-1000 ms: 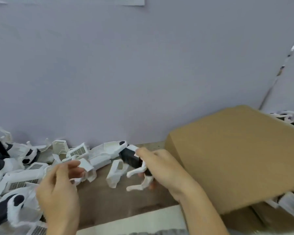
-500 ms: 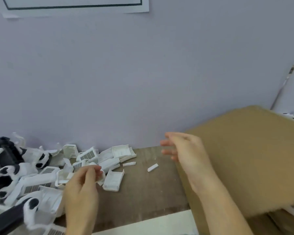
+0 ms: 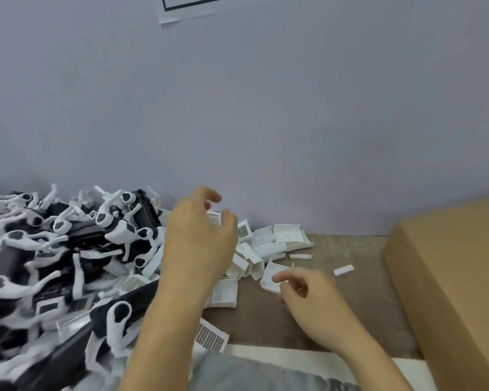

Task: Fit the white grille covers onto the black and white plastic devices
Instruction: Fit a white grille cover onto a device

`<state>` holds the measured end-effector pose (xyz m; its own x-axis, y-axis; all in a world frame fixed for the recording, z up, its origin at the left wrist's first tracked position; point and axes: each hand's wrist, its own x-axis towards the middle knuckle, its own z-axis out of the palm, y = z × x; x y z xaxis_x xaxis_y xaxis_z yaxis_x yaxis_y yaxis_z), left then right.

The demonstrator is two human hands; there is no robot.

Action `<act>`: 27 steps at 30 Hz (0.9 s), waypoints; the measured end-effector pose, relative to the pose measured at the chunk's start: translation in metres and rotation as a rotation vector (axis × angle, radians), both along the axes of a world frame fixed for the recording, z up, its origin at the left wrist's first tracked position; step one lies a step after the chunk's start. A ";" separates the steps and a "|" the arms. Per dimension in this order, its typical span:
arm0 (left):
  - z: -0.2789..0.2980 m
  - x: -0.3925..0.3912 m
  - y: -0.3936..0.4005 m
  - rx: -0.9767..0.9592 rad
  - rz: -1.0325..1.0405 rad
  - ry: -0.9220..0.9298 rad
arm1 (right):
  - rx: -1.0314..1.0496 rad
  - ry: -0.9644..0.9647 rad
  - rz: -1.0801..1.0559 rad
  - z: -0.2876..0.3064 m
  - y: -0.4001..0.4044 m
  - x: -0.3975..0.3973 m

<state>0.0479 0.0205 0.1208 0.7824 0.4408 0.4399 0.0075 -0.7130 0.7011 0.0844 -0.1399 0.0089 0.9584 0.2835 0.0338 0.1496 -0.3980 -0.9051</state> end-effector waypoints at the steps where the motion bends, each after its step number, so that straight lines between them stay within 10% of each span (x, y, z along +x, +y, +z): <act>1: 0.015 0.009 0.005 0.113 -0.021 0.076 | 0.001 0.003 0.003 -0.001 -0.001 0.001; 10: 0.019 0.107 0.088 0.913 -0.096 0.994 | 0.046 0.009 0.029 0.001 0.001 -0.001; 16: -0.017 0.116 0.110 1.237 -0.064 0.875 | 0.015 0.002 0.032 0.000 0.001 0.001; 27: 0.055 0.092 0.076 -0.004 -0.275 0.303 | 0.136 0.032 -0.012 0.007 0.000 0.002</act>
<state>0.1402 0.0961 0.1759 0.9652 0.1985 0.1704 0.0235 -0.7145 0.6993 0.0864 -0.1399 0.0157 0.9629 0.2667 0.0403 0.1157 -0.2734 -0.9549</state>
